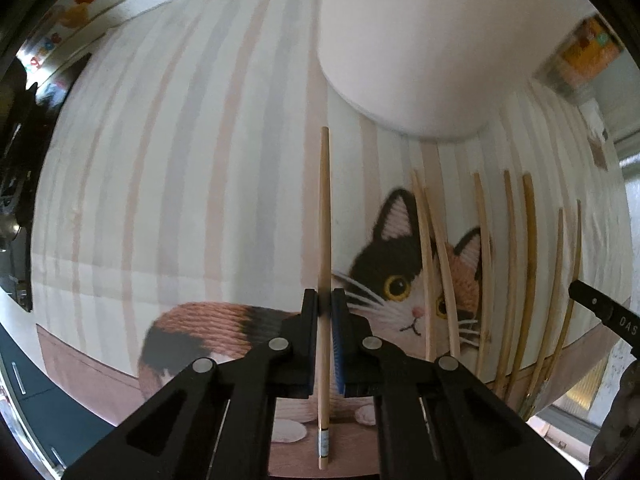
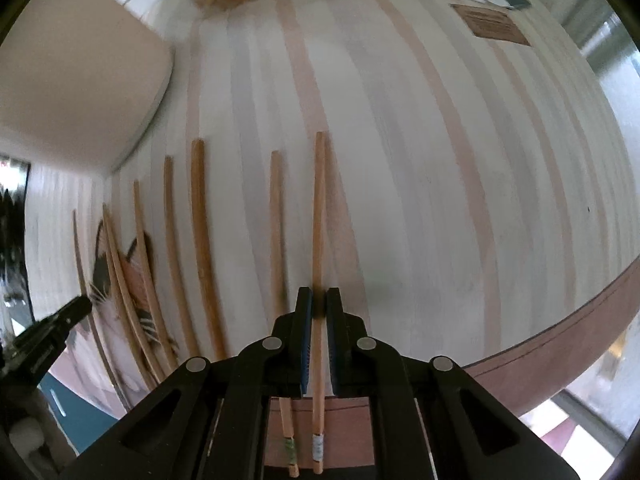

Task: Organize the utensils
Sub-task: 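Lift both held chopsticks and insert them into the beige holder, then open both tools to release the chopsticks into the holder, then move both tools back down to the remaining chopsticks, then grasp a chopstick with the left tool while the right tool grasps another, then lift both held chopsticks and insert them into the beige holder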

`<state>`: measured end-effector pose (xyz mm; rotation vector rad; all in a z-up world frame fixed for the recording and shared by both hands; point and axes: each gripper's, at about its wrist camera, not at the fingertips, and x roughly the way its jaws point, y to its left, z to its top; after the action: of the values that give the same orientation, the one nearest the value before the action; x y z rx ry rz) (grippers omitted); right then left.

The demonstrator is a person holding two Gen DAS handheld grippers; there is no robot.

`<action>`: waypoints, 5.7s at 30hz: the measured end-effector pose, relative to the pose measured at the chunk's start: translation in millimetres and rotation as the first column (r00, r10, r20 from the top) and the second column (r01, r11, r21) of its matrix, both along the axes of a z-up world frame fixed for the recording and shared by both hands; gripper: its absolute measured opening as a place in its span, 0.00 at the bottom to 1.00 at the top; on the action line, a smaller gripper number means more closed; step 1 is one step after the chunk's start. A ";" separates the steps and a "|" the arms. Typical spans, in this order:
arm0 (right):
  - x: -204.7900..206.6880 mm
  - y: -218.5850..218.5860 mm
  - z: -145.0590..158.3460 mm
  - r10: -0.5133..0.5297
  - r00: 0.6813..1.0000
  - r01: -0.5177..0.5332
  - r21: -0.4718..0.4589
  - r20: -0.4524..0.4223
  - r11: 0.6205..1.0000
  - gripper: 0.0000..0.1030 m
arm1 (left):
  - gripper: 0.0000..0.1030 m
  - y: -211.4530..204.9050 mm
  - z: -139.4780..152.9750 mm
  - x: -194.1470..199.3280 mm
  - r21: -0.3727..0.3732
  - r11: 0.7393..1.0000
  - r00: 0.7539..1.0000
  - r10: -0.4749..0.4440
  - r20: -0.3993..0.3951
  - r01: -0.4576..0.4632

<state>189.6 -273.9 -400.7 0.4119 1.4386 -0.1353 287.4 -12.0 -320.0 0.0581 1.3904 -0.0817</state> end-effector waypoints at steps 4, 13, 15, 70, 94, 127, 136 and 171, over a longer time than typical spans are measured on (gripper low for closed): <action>1.5 -1.0 18.4 -0.015 0.998 0.016 -0.010 0.057 1.000 0.07 | 0.04 21.1 24.9 0.9 -0.024 0.999 0.998 0.039 0.044 -0.038; 6.5 -1.4 68.1 -0.033 0.982 0.037 -0.019 0.188 0.999 0.07 | 0.04 49.7 87.4 -4.0 -0.043 0.994 0.974 0.106 0.203 -0.099; 7.5 -3.4 76.0 -0.031 0.977 0.037 -0.026 0.212 0.999 0.07 | 0.04 49.9 101.8 -4.3 -0.038 0.994 0.964 0.113 0.242 -0.107; 212.0 50.7 323.0 0.015 0.715 -0.006 -0.015 0.699 1.000 0.07 | 0.04 -37.8 294.9 101.4 -0.212 0.977 0.869 0.079 0.488 0.030; 192.3 40.5 297.1 0.052 0.787 -0.116 0.065 0.615 0.991 0.40 | 0.73 -30.0 307.0 85.1 -0.156 0.987 0.844 0.112 0.524 -0.034; 6.7 -16.5 70.2 -0.050 0.992 0.043 0.053 0.120 0.998 0.36 | 0.35 -70.2 -20.8 -27.4 -0.025 0.998 0.995 -0.054 -0.078 0.052; 0.5 -5.2 38.5 0.016 0.999 -0.017 0.031 0.034 0.999 0.36 | 0.04 -97.3 -39.4 -36.3 0.070 0.988 0.988 -0.132 -0.076 0.138; -6.6 54.9 6.5 0.224 0.968 -0.237 -0.127 -0.113 0.963 0.08 | 0.09 -24.4 -23.8 -0.6 0.001 1.000 0.994 -0.011 -0.105 0.012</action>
<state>183.0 -219.0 -394.2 0.1219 1.5518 -0.0679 286.8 -36.3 -343.9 0.0639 1.4949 -0.0944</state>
